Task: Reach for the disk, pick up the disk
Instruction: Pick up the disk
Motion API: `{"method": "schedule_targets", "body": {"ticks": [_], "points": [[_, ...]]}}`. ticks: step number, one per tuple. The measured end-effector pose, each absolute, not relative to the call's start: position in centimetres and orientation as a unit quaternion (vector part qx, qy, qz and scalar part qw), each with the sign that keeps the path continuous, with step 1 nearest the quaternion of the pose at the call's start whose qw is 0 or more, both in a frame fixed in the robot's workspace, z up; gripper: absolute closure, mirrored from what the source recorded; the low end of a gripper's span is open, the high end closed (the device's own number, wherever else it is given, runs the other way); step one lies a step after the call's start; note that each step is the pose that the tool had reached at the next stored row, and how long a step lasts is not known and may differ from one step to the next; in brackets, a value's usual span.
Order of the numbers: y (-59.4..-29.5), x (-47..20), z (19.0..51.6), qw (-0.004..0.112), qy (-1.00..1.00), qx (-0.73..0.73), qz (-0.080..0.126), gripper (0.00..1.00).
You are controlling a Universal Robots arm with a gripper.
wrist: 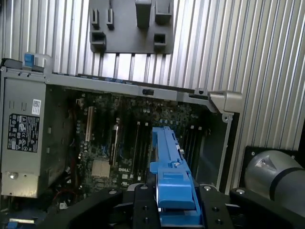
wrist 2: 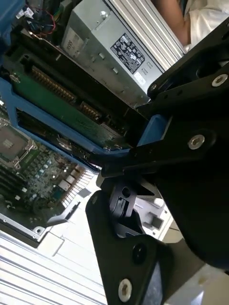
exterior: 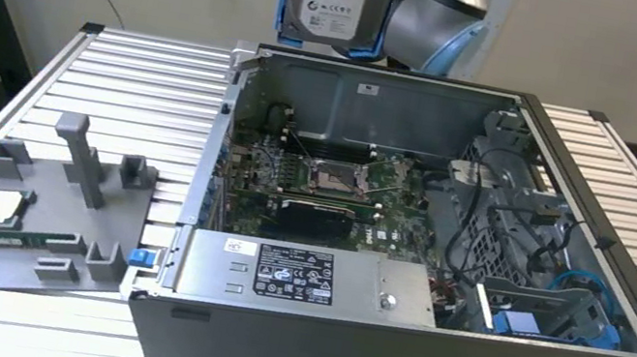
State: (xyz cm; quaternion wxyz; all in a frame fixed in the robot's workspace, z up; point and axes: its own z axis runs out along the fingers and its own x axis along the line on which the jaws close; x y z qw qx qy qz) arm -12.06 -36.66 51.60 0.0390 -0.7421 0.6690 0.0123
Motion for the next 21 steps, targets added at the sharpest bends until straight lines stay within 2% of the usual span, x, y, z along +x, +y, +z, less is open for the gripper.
{"method": "schedule_targets", "body": {"ticks": [21], "points": [[-36.7, -2.5, 51.6, 0.038, 0.669, -0.742, 0.013, 1.0]]}}
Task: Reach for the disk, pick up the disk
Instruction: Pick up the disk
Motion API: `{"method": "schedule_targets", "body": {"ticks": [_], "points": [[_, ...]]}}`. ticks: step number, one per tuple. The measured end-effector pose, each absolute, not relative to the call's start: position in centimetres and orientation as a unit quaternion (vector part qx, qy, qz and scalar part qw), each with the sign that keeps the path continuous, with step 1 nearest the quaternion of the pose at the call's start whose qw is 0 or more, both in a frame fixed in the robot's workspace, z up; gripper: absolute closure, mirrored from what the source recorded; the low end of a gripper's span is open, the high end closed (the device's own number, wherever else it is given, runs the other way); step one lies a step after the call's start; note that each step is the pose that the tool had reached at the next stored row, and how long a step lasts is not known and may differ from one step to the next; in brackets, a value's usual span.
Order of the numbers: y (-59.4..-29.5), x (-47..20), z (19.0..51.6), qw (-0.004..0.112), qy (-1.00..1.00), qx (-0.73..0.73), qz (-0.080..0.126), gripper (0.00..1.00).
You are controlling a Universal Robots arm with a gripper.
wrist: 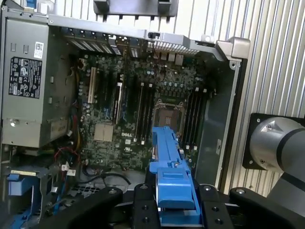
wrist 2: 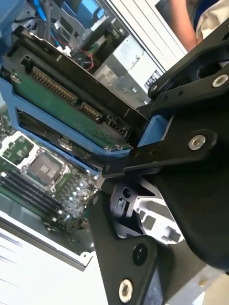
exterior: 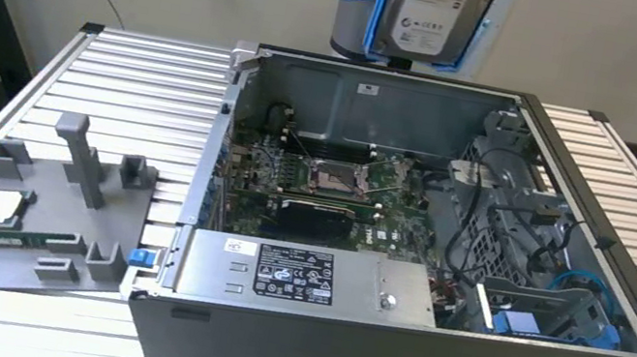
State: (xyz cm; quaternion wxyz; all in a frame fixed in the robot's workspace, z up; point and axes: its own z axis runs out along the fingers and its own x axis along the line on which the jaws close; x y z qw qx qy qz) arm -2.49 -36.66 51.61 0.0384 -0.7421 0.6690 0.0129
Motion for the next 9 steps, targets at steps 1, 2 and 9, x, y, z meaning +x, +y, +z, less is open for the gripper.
{"method": "schedule_targets", "body": {"ticks": [1, 2, 9], "points": [[-36.7, -2.0, 51.6, 0.038, 0.669, -0.742, 0.013, 1.0], [-36.7, -1.6, 51.6, 0.038, 0.669, -0.742, 0.013, 1.0], [-36.7, 1.6, 51.6, 0.038, 0.669, -0.742, 0.013, 1.0]]}}
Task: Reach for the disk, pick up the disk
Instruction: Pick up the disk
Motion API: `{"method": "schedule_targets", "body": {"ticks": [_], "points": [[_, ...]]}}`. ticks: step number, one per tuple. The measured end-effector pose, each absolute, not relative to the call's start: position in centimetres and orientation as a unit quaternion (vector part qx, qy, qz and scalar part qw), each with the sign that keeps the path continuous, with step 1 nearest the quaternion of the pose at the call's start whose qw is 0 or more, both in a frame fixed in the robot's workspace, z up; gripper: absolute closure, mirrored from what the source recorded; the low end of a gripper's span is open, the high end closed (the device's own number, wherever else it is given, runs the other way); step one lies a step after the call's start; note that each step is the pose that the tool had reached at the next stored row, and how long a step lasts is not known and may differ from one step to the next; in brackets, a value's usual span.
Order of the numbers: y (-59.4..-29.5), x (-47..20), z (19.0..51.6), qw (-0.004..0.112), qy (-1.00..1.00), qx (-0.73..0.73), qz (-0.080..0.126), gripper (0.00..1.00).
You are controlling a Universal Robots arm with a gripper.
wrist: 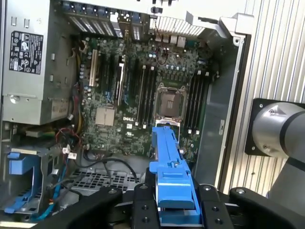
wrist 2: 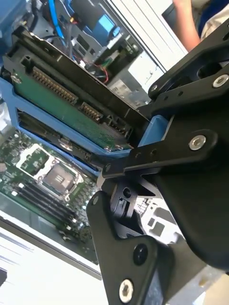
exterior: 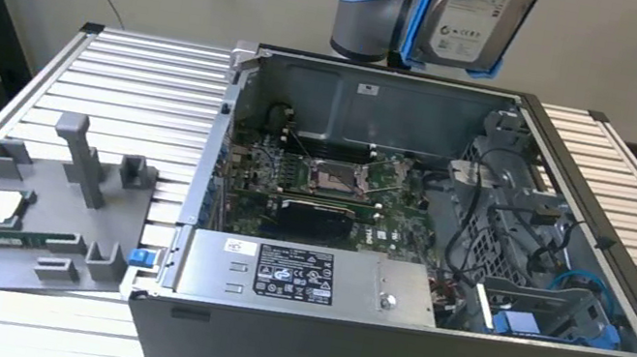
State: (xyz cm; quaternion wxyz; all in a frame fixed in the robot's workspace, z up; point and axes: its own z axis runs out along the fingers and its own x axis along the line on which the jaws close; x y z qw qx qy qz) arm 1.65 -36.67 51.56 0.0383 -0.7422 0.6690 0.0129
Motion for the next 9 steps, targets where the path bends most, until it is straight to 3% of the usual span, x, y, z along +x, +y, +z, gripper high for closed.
{"method": "schedule_targets", "body": {"ticks": [9], "points": [[-36.67, 2.78, 51.05, 0.041, 0.678, -0.734, 0.011, 1.0]]}}
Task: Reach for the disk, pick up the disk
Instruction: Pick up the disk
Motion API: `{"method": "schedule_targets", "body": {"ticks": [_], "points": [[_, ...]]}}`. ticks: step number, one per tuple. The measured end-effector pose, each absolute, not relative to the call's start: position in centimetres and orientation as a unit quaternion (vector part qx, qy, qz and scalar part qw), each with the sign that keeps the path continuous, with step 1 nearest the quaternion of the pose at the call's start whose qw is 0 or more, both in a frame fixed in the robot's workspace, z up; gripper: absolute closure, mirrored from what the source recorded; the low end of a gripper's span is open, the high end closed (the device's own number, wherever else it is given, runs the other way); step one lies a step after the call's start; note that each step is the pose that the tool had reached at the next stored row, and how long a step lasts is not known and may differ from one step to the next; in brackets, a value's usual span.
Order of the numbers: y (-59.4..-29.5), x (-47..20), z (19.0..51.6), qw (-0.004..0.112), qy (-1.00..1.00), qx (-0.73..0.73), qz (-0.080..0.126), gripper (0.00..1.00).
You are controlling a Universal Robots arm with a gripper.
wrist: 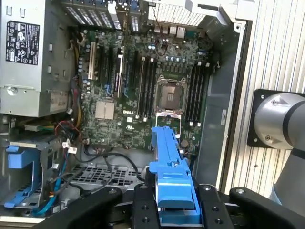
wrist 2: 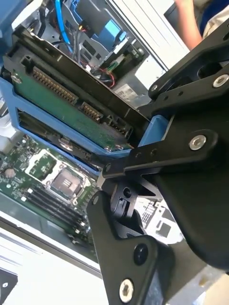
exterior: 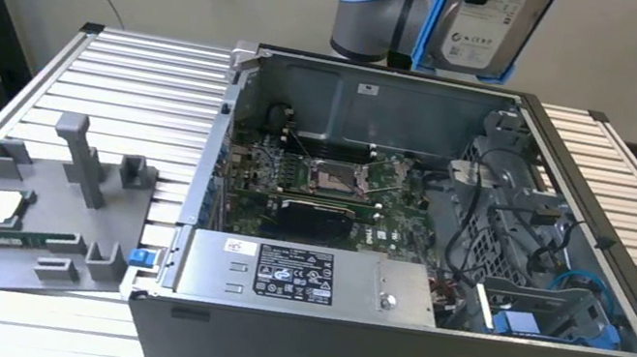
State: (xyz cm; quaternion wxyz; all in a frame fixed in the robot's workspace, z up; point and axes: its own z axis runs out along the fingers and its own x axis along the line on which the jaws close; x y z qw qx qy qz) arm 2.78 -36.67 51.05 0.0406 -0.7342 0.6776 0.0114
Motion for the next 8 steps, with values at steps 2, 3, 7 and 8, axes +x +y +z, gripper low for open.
{"method": "schedule_targets", "body": {"ticks": [2, 3, 7, 8], "points": [[-36.7, 3.1, 51.0, 0.041, 0.679, -0.733, 0.01, 1.0], [-36.7, 3.3, 51.1, 0.042, 0.679, -0.733, 0.01, 1.0], [-36.7, 4.1, 52.0, 0.041, 0.679, -0.733, 0.011, 1.0], [-36.7, 4.2, 52.3, 0.041, 0.679, -0.733, 0.011, 1.0]]}}
